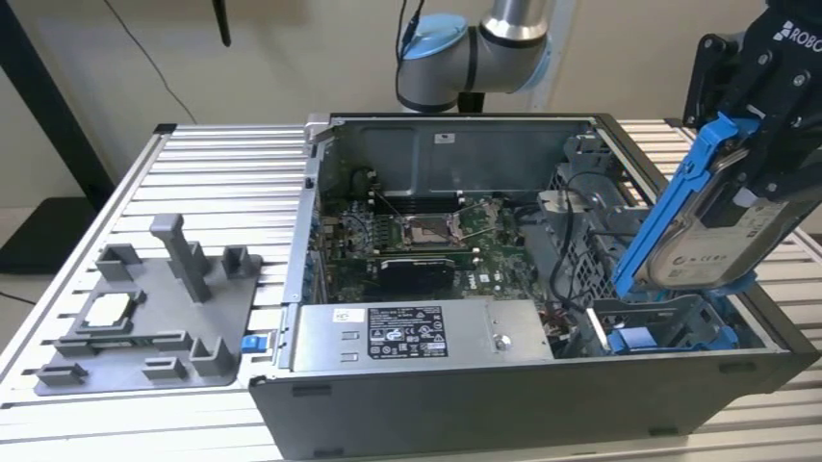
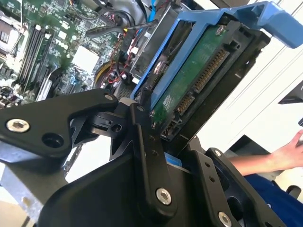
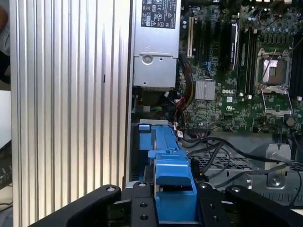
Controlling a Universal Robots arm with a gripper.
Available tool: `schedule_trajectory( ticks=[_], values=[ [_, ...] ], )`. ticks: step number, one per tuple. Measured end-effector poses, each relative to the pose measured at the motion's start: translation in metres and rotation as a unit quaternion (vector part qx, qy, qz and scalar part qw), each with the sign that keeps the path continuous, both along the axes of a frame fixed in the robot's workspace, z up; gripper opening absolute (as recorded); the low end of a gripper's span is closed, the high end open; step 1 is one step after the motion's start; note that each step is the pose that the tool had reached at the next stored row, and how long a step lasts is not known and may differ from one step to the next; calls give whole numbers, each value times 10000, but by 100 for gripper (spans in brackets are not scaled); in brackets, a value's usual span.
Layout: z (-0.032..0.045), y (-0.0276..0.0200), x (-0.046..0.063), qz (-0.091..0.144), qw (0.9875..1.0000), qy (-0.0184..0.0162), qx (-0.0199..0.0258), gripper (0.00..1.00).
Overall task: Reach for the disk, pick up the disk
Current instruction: 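Pick up the disk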
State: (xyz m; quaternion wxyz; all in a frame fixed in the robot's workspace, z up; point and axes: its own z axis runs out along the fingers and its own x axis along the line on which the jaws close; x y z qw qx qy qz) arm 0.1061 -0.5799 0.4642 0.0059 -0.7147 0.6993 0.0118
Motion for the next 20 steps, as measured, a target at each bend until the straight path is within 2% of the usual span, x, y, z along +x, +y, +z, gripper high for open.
schedule_trajectory(
  ticks=[8, 16, 20],
  values=[
    [-40, 0, 0, 100, 10000, 0, 0, 0],
    [-165, 0, 16, 110, 9999, 0, 1, 0],
    [-193, 0, 21, 105, 9999, 0, 15, 0]
  ],
)
